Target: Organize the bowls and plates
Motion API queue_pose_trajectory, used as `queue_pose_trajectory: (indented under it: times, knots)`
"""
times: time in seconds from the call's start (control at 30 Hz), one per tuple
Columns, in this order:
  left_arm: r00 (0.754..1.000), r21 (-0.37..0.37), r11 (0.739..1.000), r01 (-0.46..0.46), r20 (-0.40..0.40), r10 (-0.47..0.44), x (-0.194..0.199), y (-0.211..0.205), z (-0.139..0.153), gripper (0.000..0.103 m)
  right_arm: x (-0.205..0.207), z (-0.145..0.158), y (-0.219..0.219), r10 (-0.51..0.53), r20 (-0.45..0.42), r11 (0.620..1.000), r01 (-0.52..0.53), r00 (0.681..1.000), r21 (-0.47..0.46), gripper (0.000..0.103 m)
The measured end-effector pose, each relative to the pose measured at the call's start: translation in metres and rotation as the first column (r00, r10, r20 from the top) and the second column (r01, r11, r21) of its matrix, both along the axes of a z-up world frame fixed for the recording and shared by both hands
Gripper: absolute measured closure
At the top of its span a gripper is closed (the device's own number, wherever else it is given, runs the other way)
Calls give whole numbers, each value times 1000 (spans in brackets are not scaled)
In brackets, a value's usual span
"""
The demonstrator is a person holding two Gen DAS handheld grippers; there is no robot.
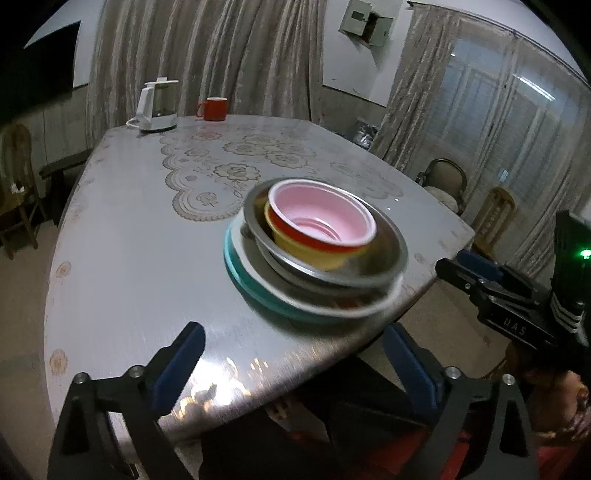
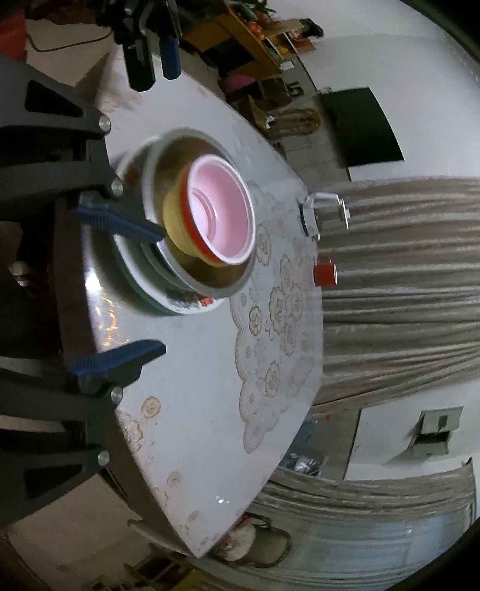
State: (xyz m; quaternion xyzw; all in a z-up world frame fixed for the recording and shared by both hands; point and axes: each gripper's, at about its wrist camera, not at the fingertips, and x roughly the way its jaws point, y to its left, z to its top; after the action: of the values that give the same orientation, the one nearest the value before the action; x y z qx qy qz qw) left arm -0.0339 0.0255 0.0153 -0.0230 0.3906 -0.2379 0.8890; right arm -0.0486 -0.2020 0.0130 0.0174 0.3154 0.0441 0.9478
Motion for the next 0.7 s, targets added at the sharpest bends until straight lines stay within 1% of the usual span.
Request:
queue_pose_trajectory:
  times: [0.1,0.17,0.23,0.3,0.37,0.5,0.7]
  knots:
    - [1000,57,998,-6,11,5,-13,-8,-3,0,-16,-4,12,17,-37,999,-18,999,-37,42]
    - [1000,91,996,-8,20,6,-19,-15,-4,0,-27,-10,18,24,-63,999,-26,998,-29,42]
    - [1000,109,994,0,27,-3,-25,-20,-5,0,-36,-15,23,42,-76,999,-43,996,-11,42]
    - [1000,93,996,9,29,-12,-28,-21,-6,0,-40,-18,29,45,-80,998,-48,996,-32,42]
    - [1000,79,997,12,22,-14,-29,-20,-7,0,-44,-15,29,37,-63,998,-40,997,-40,42]
    - [999,92,996,-19,29,17,-34,-19,-7,0,-48,-14,28,25,-46,999,-27,999,-40,42]
    - [999,79,996,-44,18,42,-40,-14,-6,0,-50,-14,32,42,-48,998,-44,998,-41,42]
